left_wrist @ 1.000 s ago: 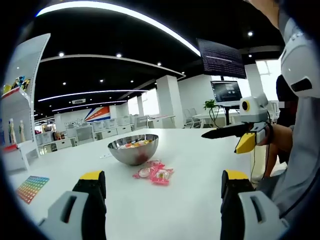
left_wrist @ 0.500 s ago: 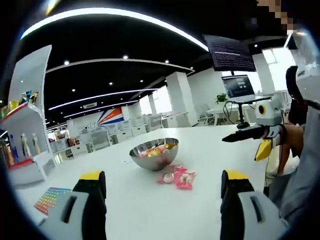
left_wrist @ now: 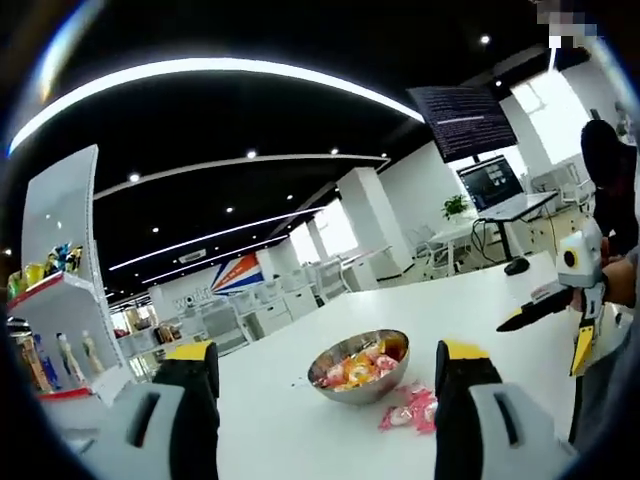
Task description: Pick up the marshmallows scattered on the table and place them into the bowl on the table
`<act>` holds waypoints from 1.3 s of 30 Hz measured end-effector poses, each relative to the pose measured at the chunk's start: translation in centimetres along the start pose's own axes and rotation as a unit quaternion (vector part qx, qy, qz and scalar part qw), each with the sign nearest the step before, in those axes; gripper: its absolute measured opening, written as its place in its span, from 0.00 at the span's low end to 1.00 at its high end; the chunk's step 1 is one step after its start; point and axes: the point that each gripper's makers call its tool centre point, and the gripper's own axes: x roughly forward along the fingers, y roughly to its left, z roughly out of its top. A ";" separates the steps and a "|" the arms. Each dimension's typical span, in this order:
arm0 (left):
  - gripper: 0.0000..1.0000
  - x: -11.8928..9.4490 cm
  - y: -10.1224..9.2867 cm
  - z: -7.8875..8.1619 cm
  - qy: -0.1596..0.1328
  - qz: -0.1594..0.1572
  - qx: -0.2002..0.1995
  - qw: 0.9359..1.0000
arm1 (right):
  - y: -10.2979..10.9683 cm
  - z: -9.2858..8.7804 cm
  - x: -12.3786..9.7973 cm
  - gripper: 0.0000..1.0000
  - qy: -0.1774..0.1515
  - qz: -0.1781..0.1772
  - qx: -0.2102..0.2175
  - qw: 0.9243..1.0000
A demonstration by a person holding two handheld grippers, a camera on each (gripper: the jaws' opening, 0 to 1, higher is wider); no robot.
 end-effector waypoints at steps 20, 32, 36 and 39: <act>0.71 7.5 -6.3 -13.1 0.116 -0.009 -0.157 0.981 | -0.4 -0.7 -0.1 0.97 0.015 -0.010 -0.008 1.000; 0.58 9.5 -9.8 -19.0 0.189 0.004 -0.219 0.957 | -0.2 -1.5 0.2 0.97 0.024 -0.007 -0.013 1.000; 0.53 9.9 -10.0 -19.3 0.192 0.007 -0.243 0.951 | -0.5 -1.6 0.0 0.97 0.023 -0.009 -0.011 1.000; 0.50 10.1 -9.8 -19.8 0.198 0.012 -0.239 0.951 | -0.7 -1.7 -0.1 0.97 0.023 -0.011 -0.009 1.000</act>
